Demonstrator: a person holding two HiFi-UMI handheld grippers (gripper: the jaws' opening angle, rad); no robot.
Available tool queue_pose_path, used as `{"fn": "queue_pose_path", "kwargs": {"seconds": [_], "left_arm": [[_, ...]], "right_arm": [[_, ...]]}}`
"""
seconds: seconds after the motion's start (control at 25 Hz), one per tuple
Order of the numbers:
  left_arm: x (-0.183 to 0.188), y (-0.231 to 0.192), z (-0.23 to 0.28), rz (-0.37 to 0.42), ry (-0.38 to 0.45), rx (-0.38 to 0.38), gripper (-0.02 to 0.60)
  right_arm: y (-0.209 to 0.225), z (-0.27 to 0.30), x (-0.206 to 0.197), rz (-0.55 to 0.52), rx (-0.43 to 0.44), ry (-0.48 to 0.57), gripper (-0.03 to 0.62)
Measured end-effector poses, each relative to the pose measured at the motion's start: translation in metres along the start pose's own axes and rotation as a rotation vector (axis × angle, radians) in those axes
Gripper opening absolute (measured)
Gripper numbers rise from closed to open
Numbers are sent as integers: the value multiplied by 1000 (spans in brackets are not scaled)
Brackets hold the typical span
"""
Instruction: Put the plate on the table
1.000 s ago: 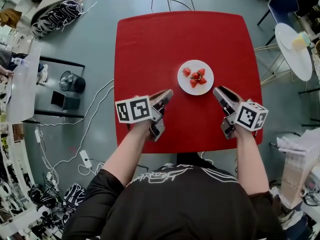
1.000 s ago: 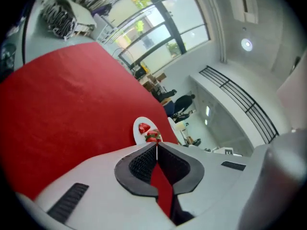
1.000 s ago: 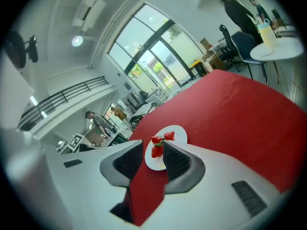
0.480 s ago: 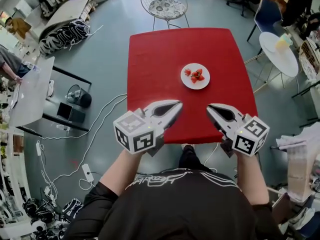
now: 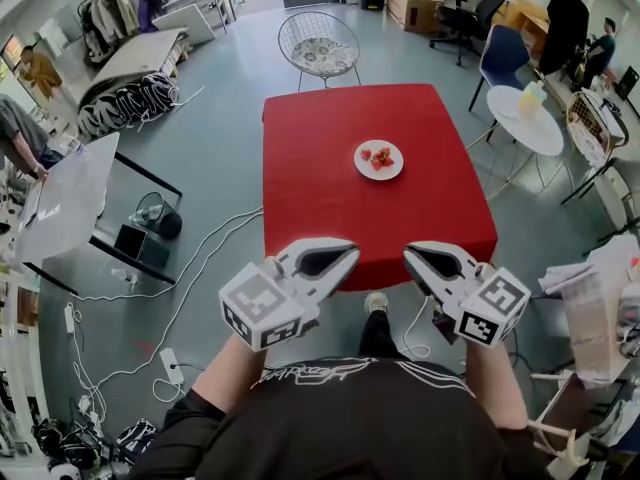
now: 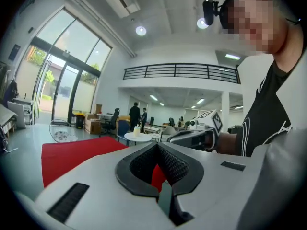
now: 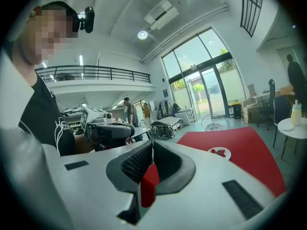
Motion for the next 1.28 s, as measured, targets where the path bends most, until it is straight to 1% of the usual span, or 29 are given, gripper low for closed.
{"fn": "queue_pose_path", "kwargs": {"seconds": [0.12,0.4,0.56,0.76,1.04,1.28], "left_arm": [[-8,15,-10,-1,-13,0,5],[-25,36,-18,0,-42,-10,5],[-32,41,-15,-27,-50,-36,5],[-34,51,-14,-24,-50,-60,5],[-31,54,-8,-23,-56,-82,5],[-37,52,-7,-25,-68,-79,5]], "right_arm": [[-20,-13,-5,-2,-30,-11,14],[-46,-33,-12,-4,-53,-14,14],[-51,-43,-18,9,-79,-10,8],[-58,-53,-22,21,-94,-21,8],[-55,-55,-18,26,-97,-21,8],[-55,-50,-23,32,-83,-31,8]]}}
Point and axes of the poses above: the fingertips, and each gripper's own axes: z forward along the fingers, y to its right, x out of its top, the point moved 9 cm from there along -z, backward along the fingers, and after that the axes turned 12 degrees about -z, right-handed, at the moved point
